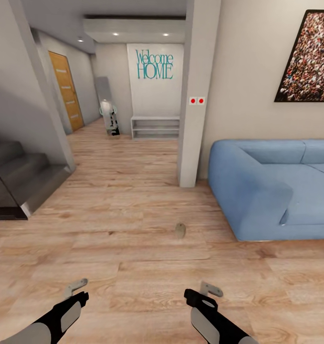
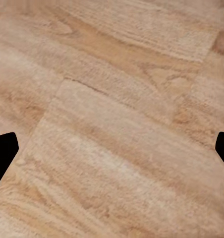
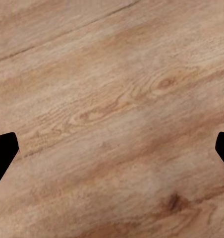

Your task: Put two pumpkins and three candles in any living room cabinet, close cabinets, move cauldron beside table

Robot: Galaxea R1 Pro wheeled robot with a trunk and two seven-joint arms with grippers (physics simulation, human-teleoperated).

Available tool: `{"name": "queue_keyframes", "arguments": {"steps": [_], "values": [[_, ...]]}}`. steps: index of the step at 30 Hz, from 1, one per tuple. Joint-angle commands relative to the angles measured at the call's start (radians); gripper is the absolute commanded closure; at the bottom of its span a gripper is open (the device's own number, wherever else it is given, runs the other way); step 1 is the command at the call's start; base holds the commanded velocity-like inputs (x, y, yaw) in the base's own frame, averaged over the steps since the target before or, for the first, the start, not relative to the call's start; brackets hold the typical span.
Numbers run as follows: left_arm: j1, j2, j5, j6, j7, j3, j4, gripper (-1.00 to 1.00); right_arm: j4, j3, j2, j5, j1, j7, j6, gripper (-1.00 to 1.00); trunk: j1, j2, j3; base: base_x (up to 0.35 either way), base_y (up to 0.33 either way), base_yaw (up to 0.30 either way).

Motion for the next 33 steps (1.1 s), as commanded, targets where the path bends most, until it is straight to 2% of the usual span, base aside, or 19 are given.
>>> {"name": "queue_keyframes", "arguments": {"steps": [1,9,15,17,20,22,25,29,33], "values": [[0.0,0.001,0.007,0.003,0.007,-0.008,-0.002,-1.0,-0.001,0.007,-0.001,-0.007,-0.001,-0.007,-0.002,-1.0,0.001,0.0,-0.001,0.328,0.0,0.0],[-0.001,0.0,0.001,0.004,0.007,-0.011,-0.003,-1.0,-0.001,0.006,0.0,-0.007,-0.001,-0.007,-0.001,-1.0,0.001,0.0,-0.001,0.329,0.0,0.0],[-0.002,0.0,0.002,0.028,0.006,-0.038,-0.019,-1.0,-0.001,0.006,-0.003,-0.007,-0.001,-0.007,-0.001,-1.0,0.001,0.0,-0.001,0.328,0.0,0.0],[-0.004,0.0,0.002,0.062,0.006,-0.045,-0.031,-1.0,-0.001,0.006,-0.004,-0.007,-0.001,-0.007,0.0,-1.0,0.001,0.0,-0.001,0.328,0.0,0.0],[-0.006,0.004,0.0,0.177,0.006,-0.05,-0.087,-1.0,-0.001,0.006,-0.004,-0.007,-0.001,-0.007,0.0,-1.0,0.001,0.0,-0.001,0.329,0.0,0.0],[-0.007,0.016,0.0,0.292,0.007,-0.052,-0.161,-1.0,-0.001,0.006,-0.004,-0.007,-0.002,-0.007,0.0,-1.0,0.001,0.0,-0.001,0.329,0.0,0.0],[-0.008,0.034,0.0,0.412,0.008,-0.053,-0.257,-1.0,-0.001,0.006,-0.006,-0.007,-0.001,-0.007,0.0,-1.0,0.001,0.0,-0.001,0.329,0.0,0.0],[-0.008,0.05,0.001,0.48,0.007,-0.053,-0.316,-1.0,-0.001,0.006,-0.007,-0.007,-0.001,-0.007,0.0,-1.0,0.001,0.0,-0.001,0.329,0.0,0.0],[-0.008,0.057,0.002,0.5,0.006,-0.051,-0.334,-1.0,-0.001,0.006,-0.007,-0.004,-0.001,-0.007,-0.001,-1.0,0.001,0.0,-0.001,0.329,0.0,0.0]]}}
